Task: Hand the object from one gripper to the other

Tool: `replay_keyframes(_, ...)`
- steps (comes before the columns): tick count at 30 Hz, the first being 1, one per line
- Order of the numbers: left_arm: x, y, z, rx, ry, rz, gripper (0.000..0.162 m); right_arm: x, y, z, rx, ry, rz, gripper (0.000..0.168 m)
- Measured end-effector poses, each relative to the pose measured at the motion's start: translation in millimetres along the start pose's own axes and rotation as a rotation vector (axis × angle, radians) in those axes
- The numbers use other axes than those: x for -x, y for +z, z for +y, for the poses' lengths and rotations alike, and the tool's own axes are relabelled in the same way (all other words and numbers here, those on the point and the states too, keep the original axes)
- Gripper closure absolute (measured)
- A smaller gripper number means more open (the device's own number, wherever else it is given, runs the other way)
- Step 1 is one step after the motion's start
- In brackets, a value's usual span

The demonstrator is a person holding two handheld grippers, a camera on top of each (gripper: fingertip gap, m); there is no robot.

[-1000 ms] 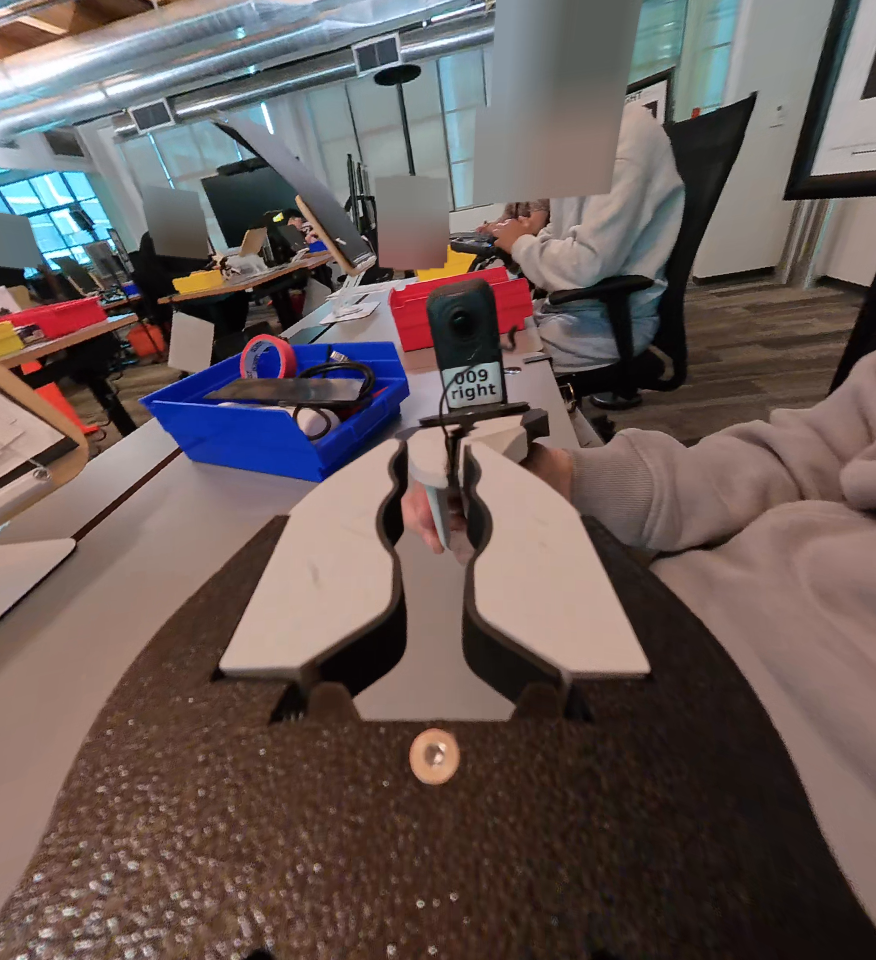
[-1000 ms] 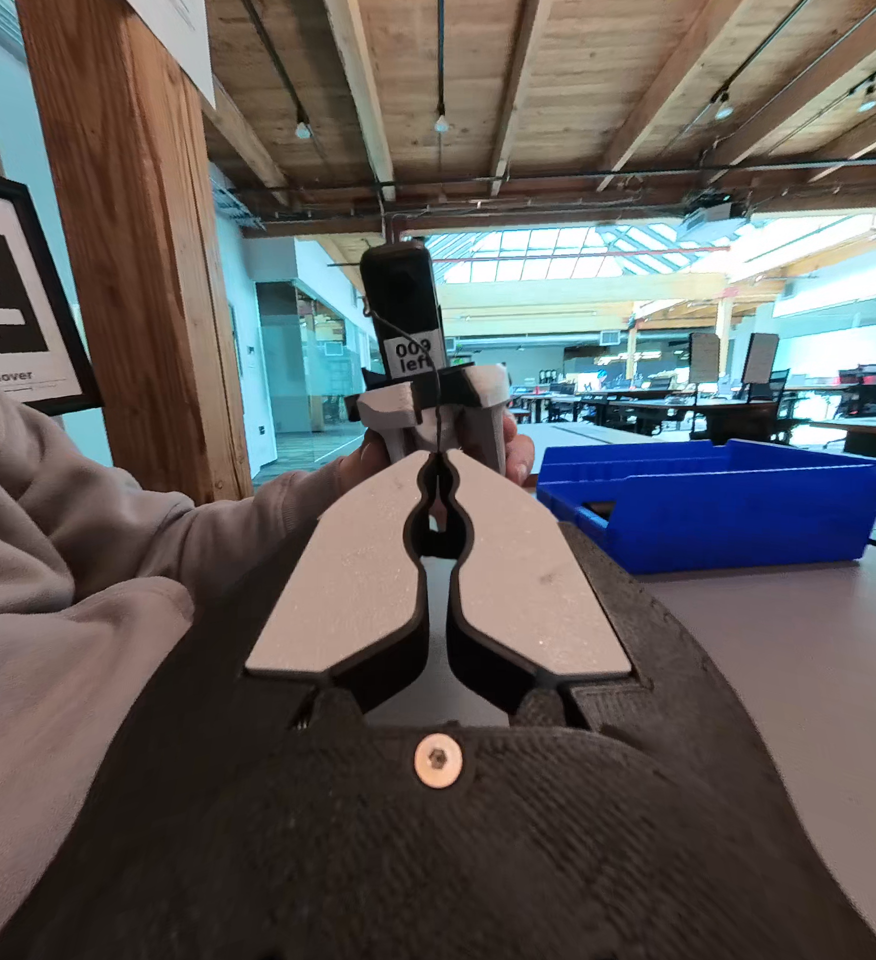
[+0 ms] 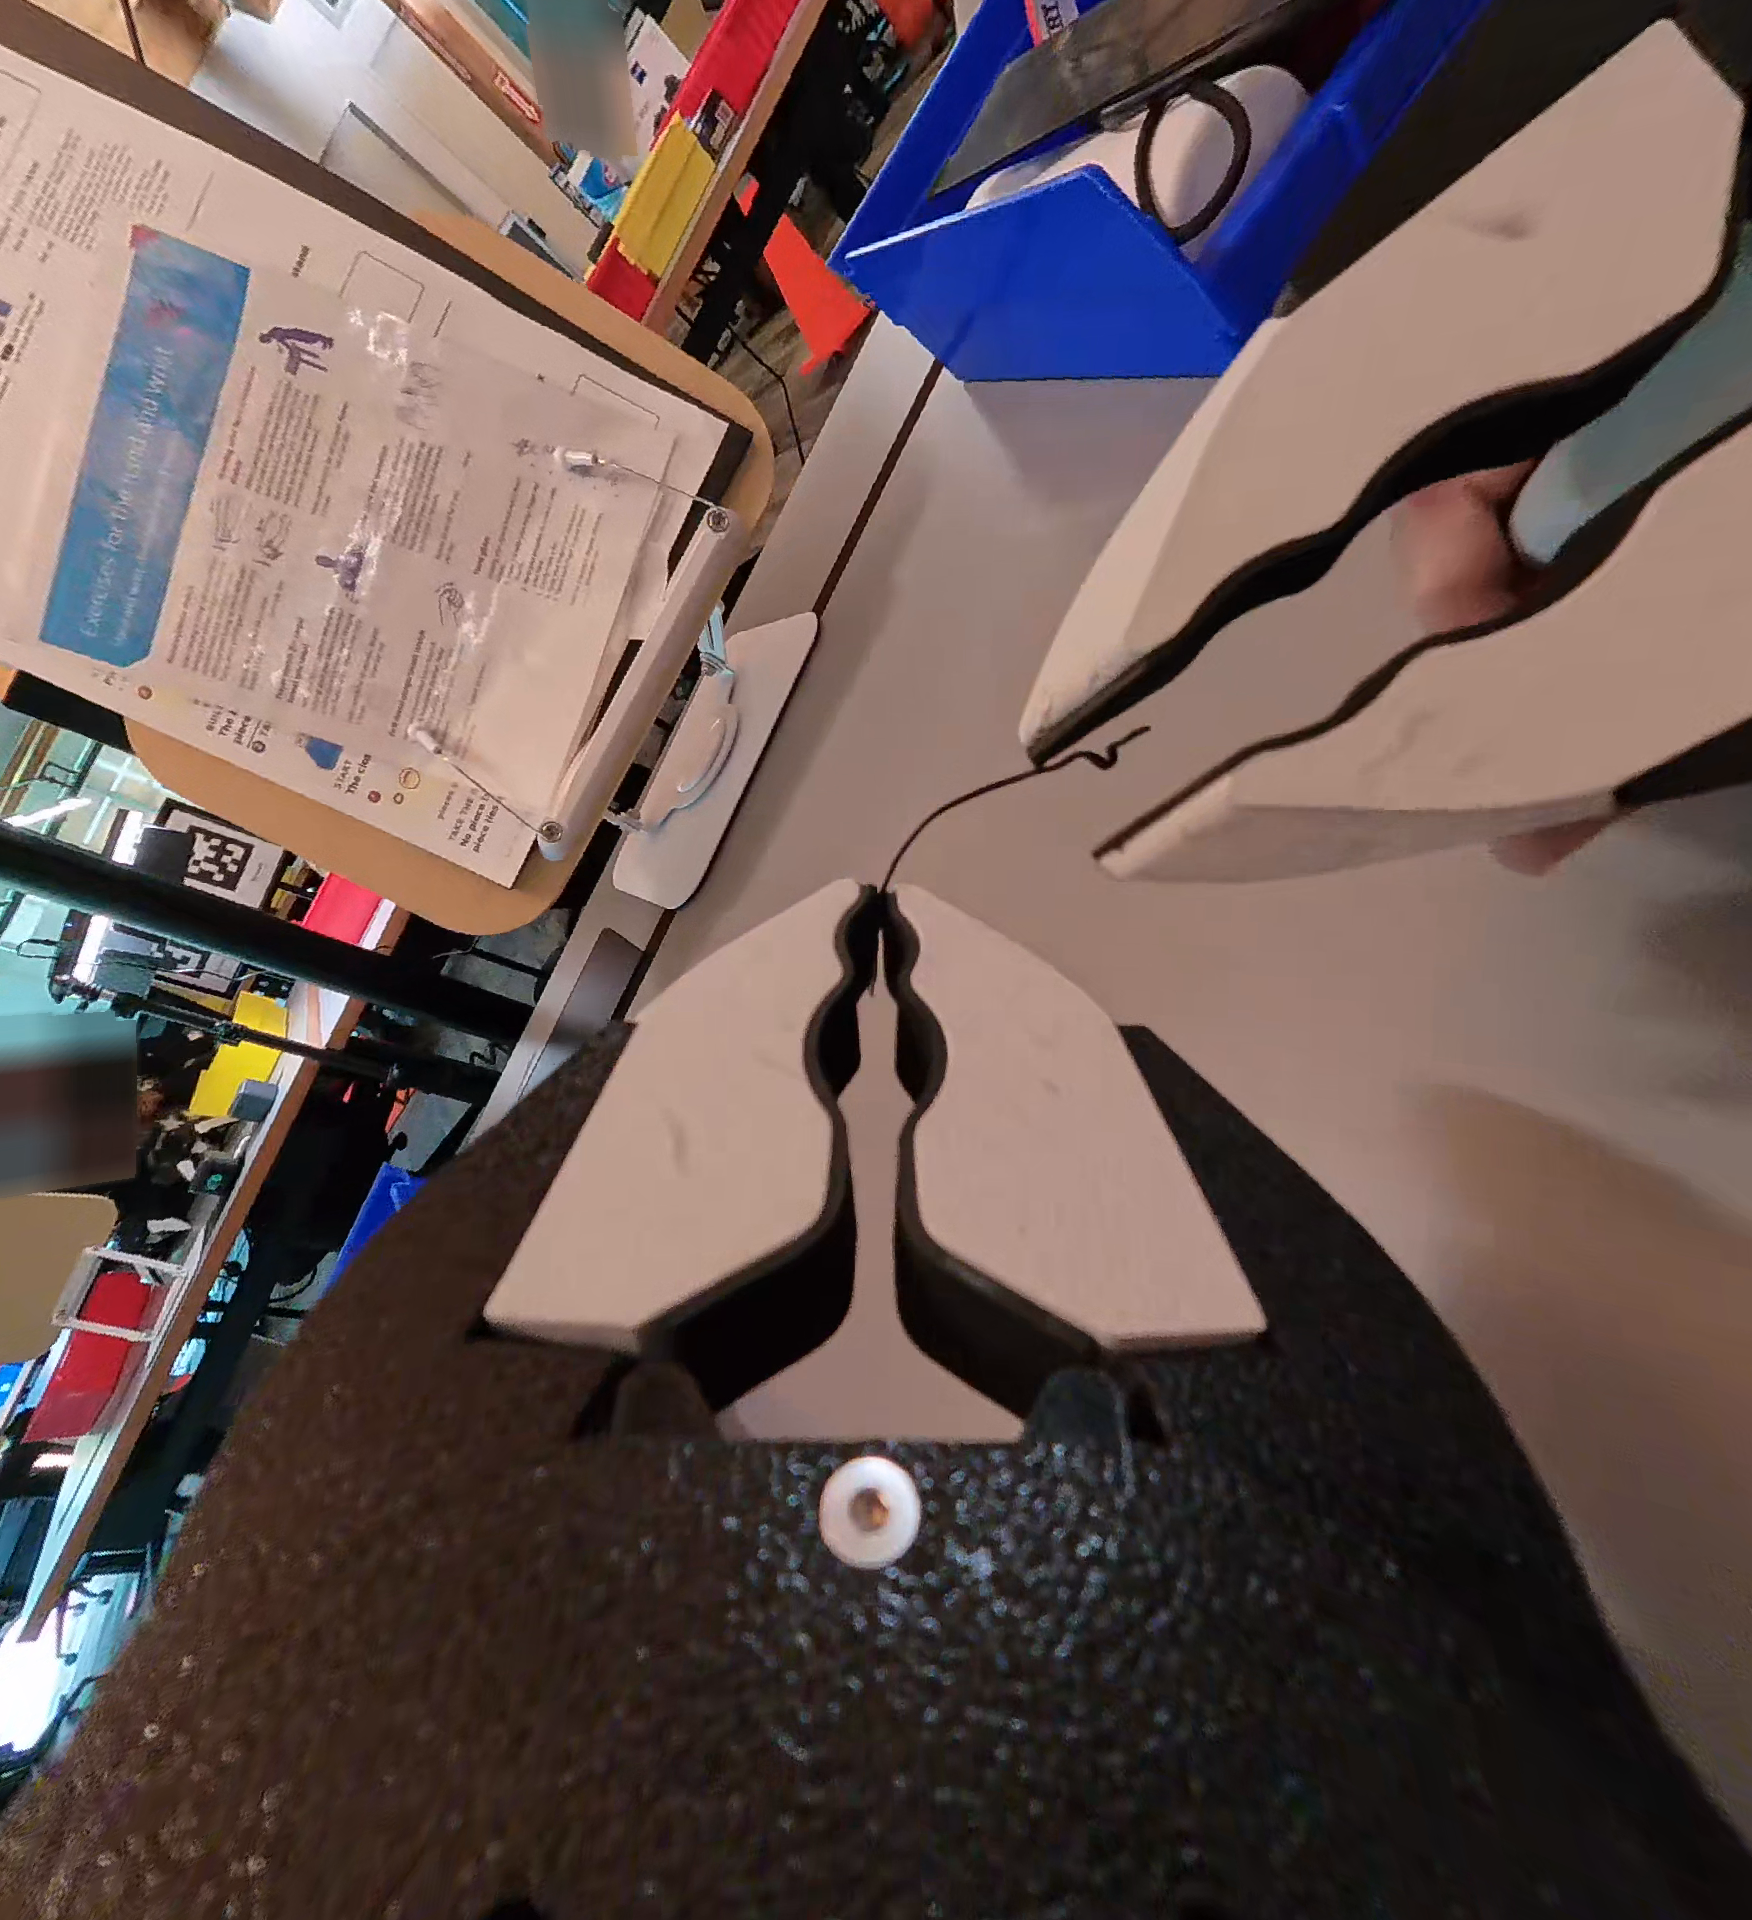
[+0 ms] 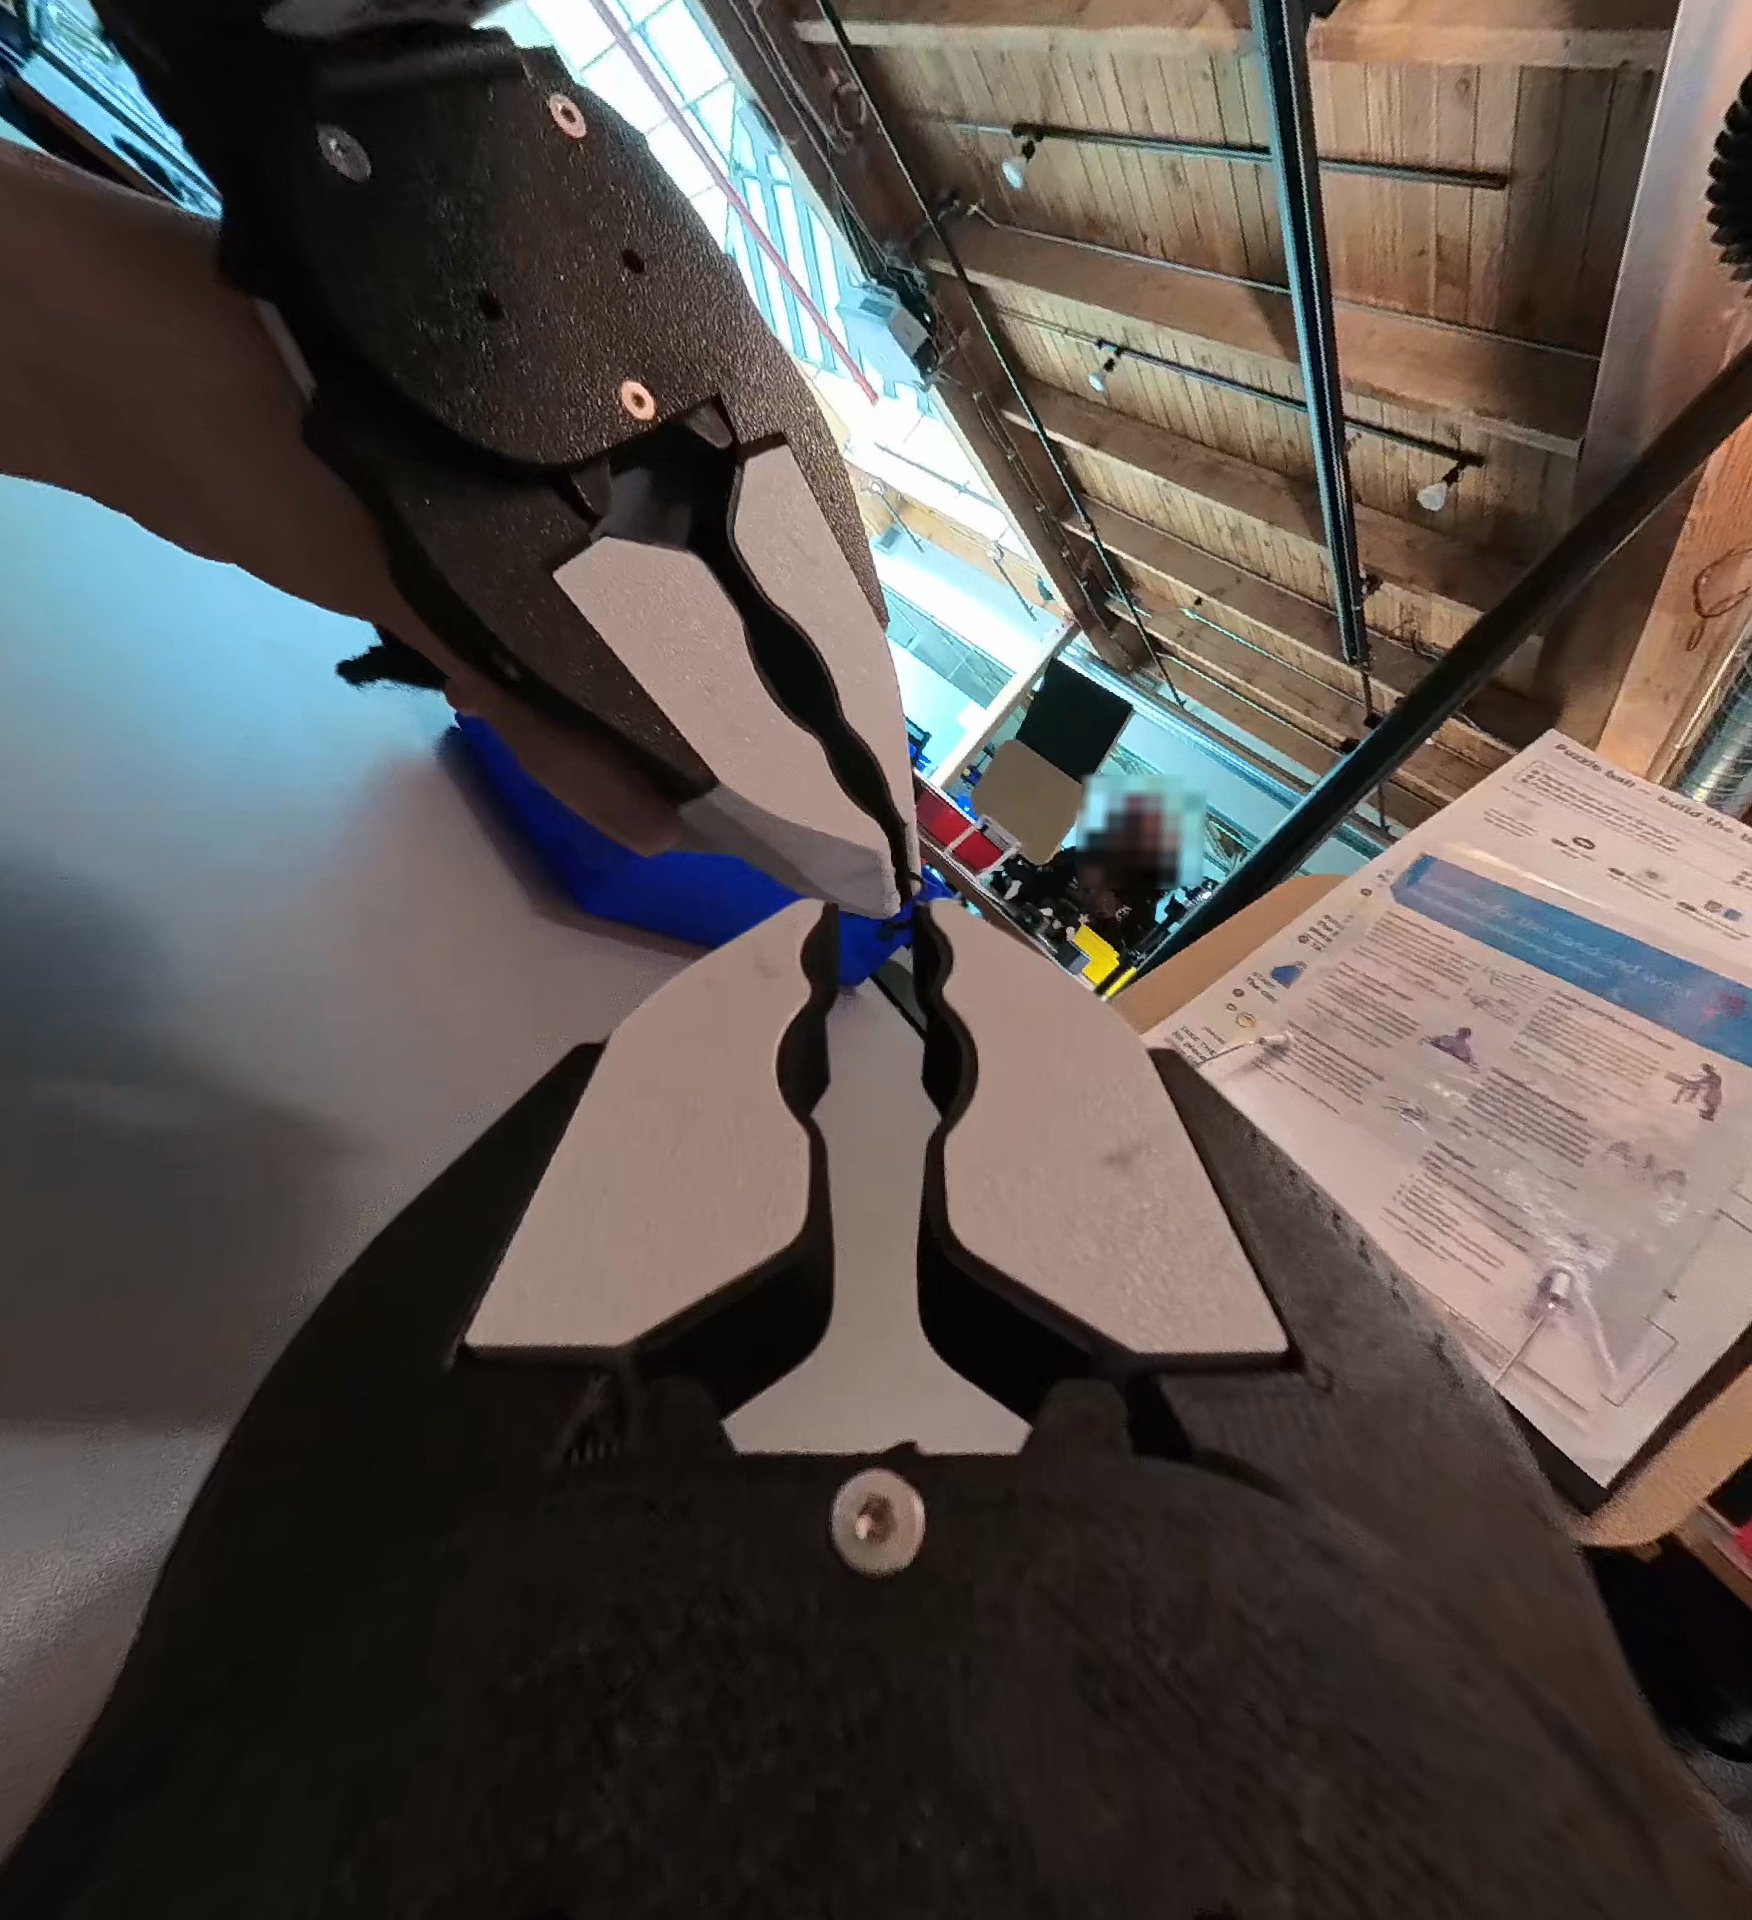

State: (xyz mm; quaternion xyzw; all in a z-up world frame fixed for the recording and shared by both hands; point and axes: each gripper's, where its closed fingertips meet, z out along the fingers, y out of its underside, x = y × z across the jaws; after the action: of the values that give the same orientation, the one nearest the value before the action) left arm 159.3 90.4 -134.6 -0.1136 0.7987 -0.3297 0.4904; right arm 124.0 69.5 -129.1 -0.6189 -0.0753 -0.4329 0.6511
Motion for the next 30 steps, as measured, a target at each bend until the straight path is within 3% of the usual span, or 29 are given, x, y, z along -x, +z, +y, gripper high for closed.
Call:
replay_keyframes(4,1,0,2,0.006,-0.006,-0.003,0.162,-3,-1,0,0.004,-0.011,0.019,0.164)
replay_keyframes(12,0,1,2,0.004,0.008,-0.013,0.161,-6,0,0,0.007,0.019,0.024,0.164)
replay_keyframes(17,-2,-3,-10,-0.099,-0.024,0.036,0.134,-26,-7,-11,-0.106,0.312,0.050,0.166)
replay_keyframes(21,0,-8,-19,-0.185,0.038,0.012,0.130,-44,-13,-8,-0.166,0.585,0.062,0.166)
replay_keyframes(30,16,-17,-33,-0.305,0.551,-0.472,0.133,-57,-18,-5,-0.271,0.934,0.007,0.166)
